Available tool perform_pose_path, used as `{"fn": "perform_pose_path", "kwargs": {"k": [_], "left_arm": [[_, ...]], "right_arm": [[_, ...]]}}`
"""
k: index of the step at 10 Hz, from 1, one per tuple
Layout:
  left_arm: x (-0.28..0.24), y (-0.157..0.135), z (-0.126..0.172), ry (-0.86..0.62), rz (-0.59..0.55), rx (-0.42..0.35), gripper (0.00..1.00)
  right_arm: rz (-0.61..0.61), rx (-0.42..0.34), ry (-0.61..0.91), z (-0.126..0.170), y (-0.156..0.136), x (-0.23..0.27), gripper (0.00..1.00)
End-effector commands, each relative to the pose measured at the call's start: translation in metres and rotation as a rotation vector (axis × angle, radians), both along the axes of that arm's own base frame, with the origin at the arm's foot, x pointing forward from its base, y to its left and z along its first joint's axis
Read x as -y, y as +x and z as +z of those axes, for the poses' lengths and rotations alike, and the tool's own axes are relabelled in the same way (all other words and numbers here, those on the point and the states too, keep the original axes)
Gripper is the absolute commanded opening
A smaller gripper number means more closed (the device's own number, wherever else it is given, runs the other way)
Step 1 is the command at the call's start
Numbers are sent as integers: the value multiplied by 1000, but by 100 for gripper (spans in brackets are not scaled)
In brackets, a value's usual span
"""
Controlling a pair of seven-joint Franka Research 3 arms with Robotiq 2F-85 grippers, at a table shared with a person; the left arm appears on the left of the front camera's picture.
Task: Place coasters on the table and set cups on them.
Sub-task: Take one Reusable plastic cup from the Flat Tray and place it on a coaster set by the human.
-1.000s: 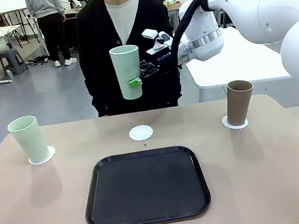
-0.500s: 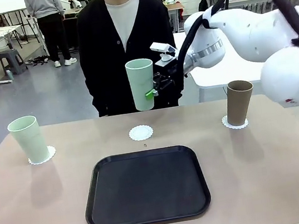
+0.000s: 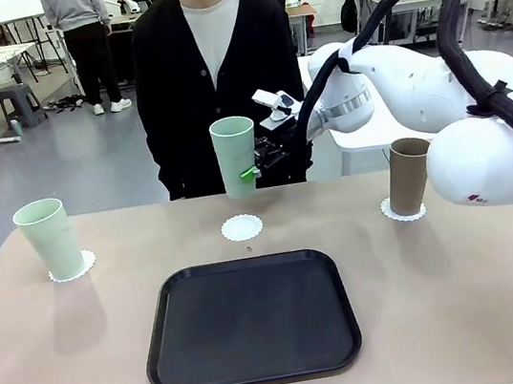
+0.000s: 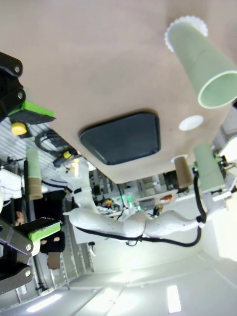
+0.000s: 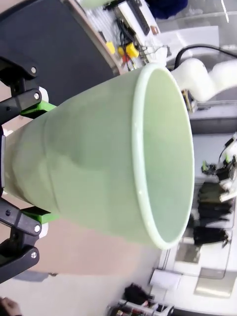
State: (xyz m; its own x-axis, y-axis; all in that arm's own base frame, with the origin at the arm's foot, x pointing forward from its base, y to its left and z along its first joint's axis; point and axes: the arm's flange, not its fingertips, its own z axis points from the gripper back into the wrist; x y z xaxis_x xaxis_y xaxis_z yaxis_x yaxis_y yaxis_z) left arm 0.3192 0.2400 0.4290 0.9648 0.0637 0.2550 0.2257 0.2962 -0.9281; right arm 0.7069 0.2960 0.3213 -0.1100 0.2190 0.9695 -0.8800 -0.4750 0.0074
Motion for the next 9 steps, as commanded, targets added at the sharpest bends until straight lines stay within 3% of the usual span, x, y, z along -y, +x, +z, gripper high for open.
{"fn": "perform_pose_path", "kwargs": {"k": [1,9], "left_arm": [[0,-2,1,-9,2,12,100],[0,-2,1,-9,2,12,100]], "right_arm": [[-79,32,-4,-2,6,-10,81],[-52,-58,-101,-36,-17,1,81]]}}
